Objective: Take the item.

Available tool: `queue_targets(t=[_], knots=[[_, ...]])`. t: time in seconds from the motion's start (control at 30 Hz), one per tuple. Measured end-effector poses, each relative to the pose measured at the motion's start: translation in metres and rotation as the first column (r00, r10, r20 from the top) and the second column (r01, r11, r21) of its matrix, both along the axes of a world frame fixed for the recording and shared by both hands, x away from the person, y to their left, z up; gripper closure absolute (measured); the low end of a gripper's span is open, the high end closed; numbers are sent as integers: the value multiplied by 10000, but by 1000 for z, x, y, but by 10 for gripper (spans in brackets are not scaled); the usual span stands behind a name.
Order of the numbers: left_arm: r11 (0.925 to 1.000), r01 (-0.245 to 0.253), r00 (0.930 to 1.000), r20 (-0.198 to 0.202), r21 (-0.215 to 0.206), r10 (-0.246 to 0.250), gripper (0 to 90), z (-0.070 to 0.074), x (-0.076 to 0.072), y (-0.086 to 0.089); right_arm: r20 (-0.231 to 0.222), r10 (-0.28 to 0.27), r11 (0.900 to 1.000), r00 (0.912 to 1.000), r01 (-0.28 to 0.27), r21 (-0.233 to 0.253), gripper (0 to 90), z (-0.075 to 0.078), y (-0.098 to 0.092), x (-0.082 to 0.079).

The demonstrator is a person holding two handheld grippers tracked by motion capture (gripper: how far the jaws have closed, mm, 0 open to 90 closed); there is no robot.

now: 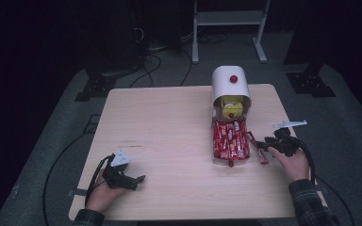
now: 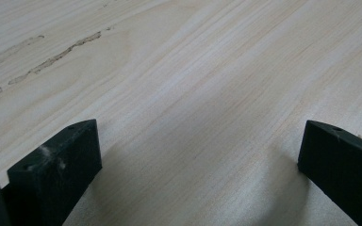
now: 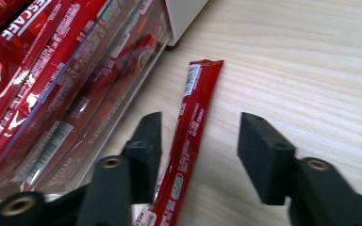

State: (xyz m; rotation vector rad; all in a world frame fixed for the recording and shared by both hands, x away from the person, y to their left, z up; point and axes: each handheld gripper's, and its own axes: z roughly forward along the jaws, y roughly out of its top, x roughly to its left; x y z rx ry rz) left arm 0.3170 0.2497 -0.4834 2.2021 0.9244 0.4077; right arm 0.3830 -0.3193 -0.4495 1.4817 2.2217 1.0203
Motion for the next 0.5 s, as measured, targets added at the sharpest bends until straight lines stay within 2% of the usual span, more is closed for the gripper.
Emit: queue_targets(t=[0.17, 0.37, 0.5], knots=[[10000, -8, 10000, -4, -4, 8, 0, 0, 0, 0, 252, -123, 9999, 9996, 124, -61, 324, 3, -2, -5], [10000, -5, 10000, -21, 3, 5, 0, 0, -1, 0, 494, -209, 9997, 9986, 204, 111, 275, 8, -4, -13], [10000, 11, 10000, -4, 17, -11, 0, 0, 0, 0, 758, -377, 9993, 9964, 377, 19, 253, 10, -7, -18]])
